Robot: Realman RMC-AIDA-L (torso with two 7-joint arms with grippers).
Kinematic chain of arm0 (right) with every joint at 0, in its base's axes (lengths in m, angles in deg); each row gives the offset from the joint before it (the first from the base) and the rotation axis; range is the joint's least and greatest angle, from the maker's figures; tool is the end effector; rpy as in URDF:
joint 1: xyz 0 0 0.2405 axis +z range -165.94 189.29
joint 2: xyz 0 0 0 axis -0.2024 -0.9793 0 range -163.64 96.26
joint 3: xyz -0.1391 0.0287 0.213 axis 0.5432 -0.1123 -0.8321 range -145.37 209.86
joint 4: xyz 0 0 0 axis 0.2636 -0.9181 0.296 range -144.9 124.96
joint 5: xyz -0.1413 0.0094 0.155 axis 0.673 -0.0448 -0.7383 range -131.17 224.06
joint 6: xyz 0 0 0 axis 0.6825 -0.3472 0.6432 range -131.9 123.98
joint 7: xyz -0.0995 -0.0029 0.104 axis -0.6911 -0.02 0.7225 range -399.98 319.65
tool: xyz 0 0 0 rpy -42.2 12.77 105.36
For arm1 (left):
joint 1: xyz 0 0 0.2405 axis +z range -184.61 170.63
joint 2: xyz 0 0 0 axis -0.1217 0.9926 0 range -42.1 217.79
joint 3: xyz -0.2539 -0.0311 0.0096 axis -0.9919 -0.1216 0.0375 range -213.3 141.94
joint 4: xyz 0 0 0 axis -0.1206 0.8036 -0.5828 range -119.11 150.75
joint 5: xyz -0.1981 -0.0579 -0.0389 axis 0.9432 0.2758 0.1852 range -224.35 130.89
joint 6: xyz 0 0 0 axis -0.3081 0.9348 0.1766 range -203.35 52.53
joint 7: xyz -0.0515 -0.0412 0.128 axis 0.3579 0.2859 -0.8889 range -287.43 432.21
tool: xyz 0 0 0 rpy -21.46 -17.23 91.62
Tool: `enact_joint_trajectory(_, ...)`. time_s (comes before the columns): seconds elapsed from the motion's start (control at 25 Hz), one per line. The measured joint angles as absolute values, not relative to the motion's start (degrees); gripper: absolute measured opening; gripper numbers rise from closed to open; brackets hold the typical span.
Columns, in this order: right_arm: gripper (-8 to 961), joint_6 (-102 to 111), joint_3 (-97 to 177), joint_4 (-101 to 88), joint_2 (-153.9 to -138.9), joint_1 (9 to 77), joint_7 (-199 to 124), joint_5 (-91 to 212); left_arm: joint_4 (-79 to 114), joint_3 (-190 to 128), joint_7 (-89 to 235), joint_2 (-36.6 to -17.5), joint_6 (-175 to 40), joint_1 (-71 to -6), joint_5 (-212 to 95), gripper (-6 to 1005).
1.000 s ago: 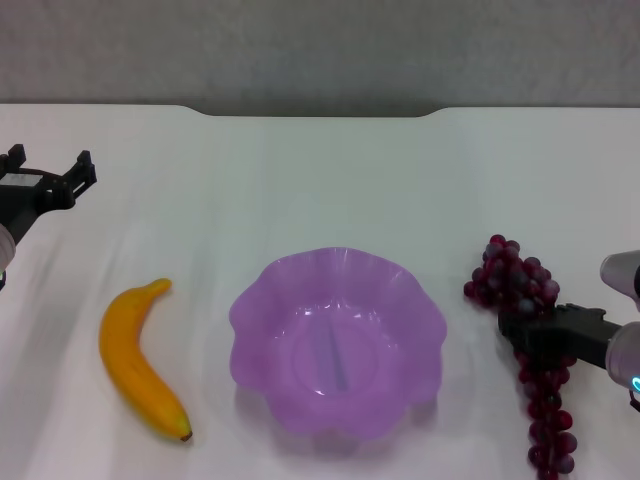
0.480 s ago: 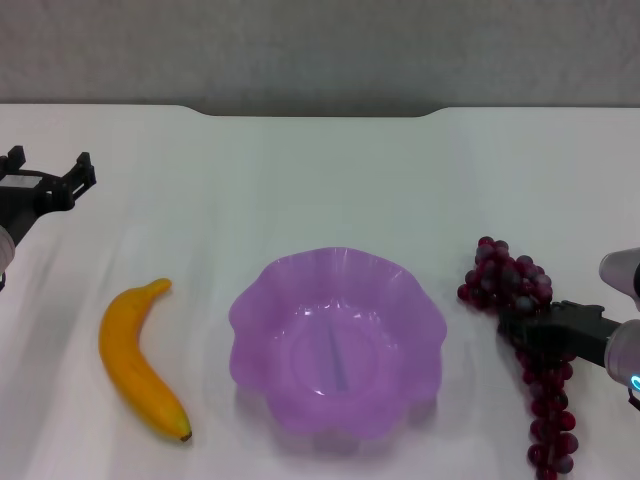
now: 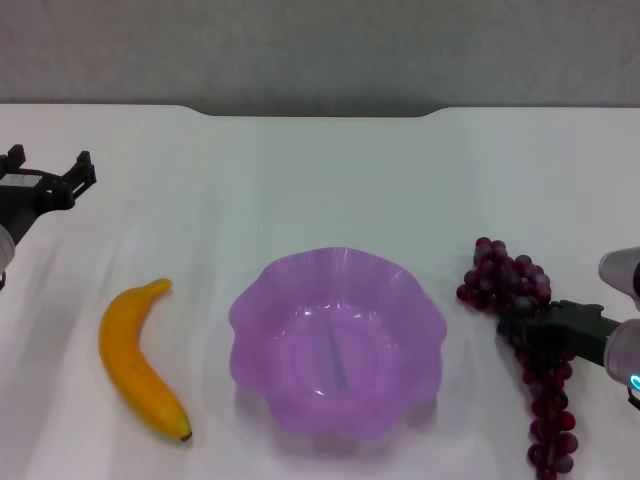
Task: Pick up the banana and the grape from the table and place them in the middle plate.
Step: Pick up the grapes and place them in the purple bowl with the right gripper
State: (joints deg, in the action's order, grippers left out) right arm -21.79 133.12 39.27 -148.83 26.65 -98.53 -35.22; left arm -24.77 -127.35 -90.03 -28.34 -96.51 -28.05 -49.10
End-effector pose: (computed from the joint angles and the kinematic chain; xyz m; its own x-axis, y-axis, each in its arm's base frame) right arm 0.3251 0.3414 -0.0495 0.6210 -0.6370 -0.4566 -0.7473 -0.3056 -0.5900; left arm -0.3128 0.4026 0.0319 0.7573 0.1940 0.6235 0.6474 -0.0980 -0.7558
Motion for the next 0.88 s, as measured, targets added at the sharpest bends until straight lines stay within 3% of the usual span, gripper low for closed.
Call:
enact_joint_trajectory(0.48,470,-18.9,132.7,43.2,-148.73,24.1,-101.0,-35.3,-24.7,-127.4,-90.0,-28.34,-96.5,-27.9,-49.1,878)
enact_joint_trajectory(0.56,421,-18.7,132.7,43.2,-148.75,24.1,-101.0,-35.3,-24.8,-127.4,-90.0,-28.34,-96.5,-27.9,-49.1,878)
enact_joint_trajectory(0.88,376,-18.1,132.7,43.2,-148.82,24.0,-101.2,-35.4,-24.8,-127.4,-90.0,-28.34,-96.5,-27.9,-49.1,878)
